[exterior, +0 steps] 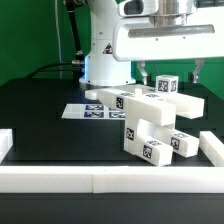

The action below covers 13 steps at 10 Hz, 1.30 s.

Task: Assemble chair

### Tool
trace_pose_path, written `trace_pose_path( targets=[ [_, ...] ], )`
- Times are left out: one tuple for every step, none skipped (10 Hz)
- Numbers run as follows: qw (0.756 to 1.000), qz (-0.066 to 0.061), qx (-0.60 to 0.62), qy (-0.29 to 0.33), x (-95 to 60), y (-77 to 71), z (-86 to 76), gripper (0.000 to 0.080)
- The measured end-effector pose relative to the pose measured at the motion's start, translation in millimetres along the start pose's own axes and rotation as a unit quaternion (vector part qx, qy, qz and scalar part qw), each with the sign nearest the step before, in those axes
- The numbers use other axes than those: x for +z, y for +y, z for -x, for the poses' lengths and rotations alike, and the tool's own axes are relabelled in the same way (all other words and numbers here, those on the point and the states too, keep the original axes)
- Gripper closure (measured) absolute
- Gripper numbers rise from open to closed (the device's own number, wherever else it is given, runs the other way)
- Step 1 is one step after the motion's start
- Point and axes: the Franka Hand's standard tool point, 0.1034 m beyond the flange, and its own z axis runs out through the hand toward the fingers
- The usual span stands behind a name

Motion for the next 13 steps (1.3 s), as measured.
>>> trace_pose_path(
  targets=[
    [0.999, 0.000, -0.051, 0.000, -0.4, 0.6, -0.6, 0.0150],
    [0.997, 0.001, -0.084, 0.000, -0.4, 1.0, -0.7, 0.0150],
    [0.994, 0.001, -0.105, 0.000, -0.4, 1.2, -0.7, 0.0150],
    [0.989, 0.001, -0.146, 0.000, -0.5, 2.0, -0.9, 0.0150],
    [0.985, 0.001, -0.175, 0.000, -0.3, 2.9, -0.9, 0.0150],
    [0.981, 0.002, -0.196, 0.000, 0.0, 3.5, -0.6, 0.0150],
    [0.972, 0.005, -0.236, -0.002, 0.4, 4.4, -0.1, 0.0150],
    [0.966, 0.005, -0.260, -0.002, 0.4, 4.4, -0.1, 0.0150],
    [0.960, 0.006, -0.279, -0.002, 0.4, 4.6, -0.1, 0.0150],
    [0.951, 0.009, -0.309, -0.003, 0.3, 5.2, -0.2, 0.0150],
    [0.949, 0.009, -0.315, -0.003, 0.4, 5.4, -0.2, 0.0150],
    [0.950, 0.009, -0.311, -0.004, 0.8, 5.7, -0.1, 0.0150],
    [0.950, 0.009, -0.311, -0.004, 0.8, 5.9, -0.1, 0.0284]
  ],
)
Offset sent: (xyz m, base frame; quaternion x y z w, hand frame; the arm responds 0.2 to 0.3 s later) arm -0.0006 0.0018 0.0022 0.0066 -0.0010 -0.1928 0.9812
